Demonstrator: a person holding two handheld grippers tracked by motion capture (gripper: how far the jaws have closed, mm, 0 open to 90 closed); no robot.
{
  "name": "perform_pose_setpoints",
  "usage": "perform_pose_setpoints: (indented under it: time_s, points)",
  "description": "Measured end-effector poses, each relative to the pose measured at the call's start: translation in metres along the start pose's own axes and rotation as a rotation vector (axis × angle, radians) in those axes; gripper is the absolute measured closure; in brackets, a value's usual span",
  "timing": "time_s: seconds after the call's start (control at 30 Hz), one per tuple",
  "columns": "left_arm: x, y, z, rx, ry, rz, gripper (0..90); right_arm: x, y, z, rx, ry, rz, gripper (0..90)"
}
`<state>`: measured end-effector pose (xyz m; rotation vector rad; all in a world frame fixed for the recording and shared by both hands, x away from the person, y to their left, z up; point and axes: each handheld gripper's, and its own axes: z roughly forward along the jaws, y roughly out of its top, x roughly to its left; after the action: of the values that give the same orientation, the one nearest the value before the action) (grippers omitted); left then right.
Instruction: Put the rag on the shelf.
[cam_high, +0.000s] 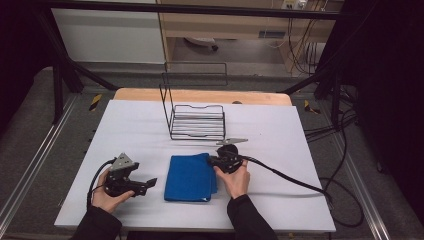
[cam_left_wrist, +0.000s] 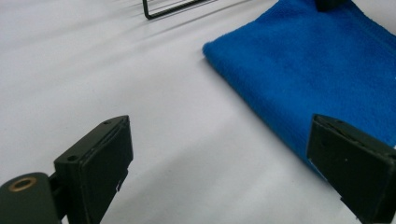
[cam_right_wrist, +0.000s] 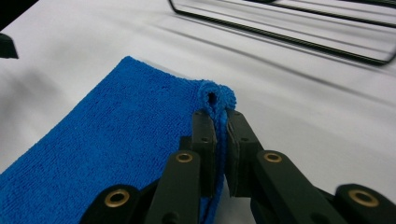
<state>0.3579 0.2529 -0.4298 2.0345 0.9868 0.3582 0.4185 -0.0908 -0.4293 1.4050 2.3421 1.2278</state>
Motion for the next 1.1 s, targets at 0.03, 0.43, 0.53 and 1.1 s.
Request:
perform_pose_setpoints:
  time_s: [0.03,0.43,0.53,1.1]
  points:
    - [0.0,0.0,0.0,-0.001,0.0,-0.003,7.5,-0.003,-0.001,-0.002,0.003,-0.004,0.006,84.3]
    - [-0.002,0.001,0.003,0.007,-0.008,-0.004,5.2,-0.02,-0.011,0.007,-0.021,-0.019,-0.065,65.5]
    - [-0.003,0.003,0.003,0.008,-0.009,-0.005,4.7,-0.024,-0.01,0.001,-0.051,-0.003,-0.091,54.9]
    - [-0.013,0.044,0.032,0.043,0.013,-0.003,9.3,-0.055,-0.024,-0.054,-0.085,0.029,-0.138,6.0]
